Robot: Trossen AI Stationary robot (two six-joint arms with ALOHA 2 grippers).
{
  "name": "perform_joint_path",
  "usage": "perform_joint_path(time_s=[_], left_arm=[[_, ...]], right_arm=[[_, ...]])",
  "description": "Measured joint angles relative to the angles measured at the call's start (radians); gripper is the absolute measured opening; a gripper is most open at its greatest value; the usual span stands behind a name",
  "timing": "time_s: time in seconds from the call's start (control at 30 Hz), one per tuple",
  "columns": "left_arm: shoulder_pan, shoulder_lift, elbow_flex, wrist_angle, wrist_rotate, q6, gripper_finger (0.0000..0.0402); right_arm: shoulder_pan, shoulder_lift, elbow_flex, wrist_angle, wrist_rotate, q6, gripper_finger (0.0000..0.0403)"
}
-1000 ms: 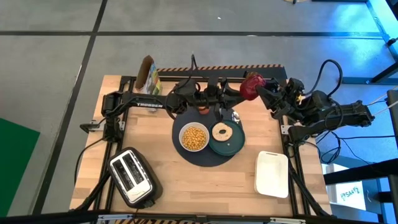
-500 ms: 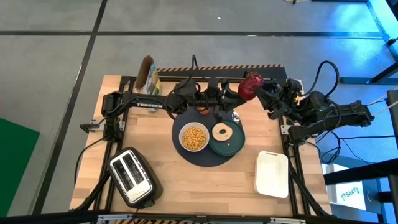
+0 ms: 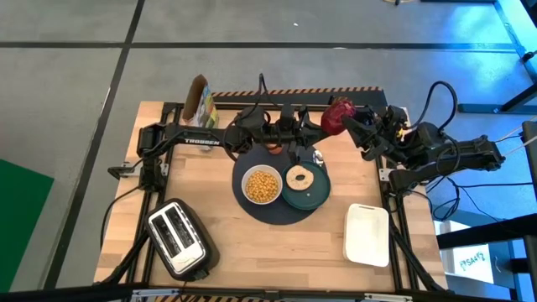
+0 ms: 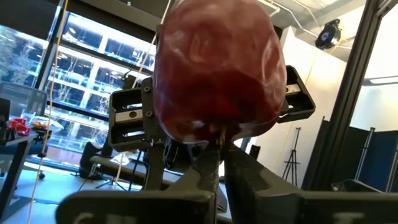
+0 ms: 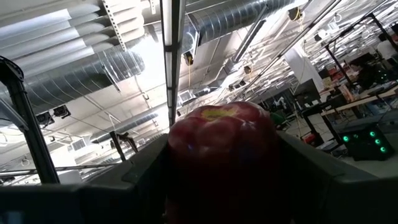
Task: Arrange a breakfast setting
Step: Put the apple on the plate
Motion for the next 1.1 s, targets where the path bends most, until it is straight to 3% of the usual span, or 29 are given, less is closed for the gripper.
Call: perform_joint_path(time_s=[0.23, 0.4, 0.57, 0.83, 0.97, 1.1], left_arm=[[0.014, -0.015, 0.000, -0.093, 0.053, 0.000, 0.0003], [0.024, -0.035, 0.000, -0.237, 0.101, 0.007, 0.0002], [0.025, -0.059, 0.000, -0.447, 0.100, 0.065, 0.0002], [0.038, -0.090, 0.001, -0.965, 0.054, 0.264, 0.0001], [0.042, -0.049, 0.000, -1.084, 0.057, 0.211, 0.0000], [0.030, -0.014, 0.000, -1.110, 0.097, 0.176, 0.0000]], right_arm=[[0.000, -0.018, 0.000, -0.083, -0.008, 0.027, 0.0250], [0.000, -0.067, 0.000, -0.285, 0.007, 0.028, 0.0325], [0.000, -0.112, -0.001, -0.374, 0.019, 0.029, 0.0392], [0.000, -0.227, -0.001, -0.461, 0.101, 0.030, 0.0370], [0.000, -0.252, -0.001, -0.500, 0.168, 0.031, 0.0371], [0.000, -0.247, -0.001, -0.511, 0.172, 0.031, 0.0371]])
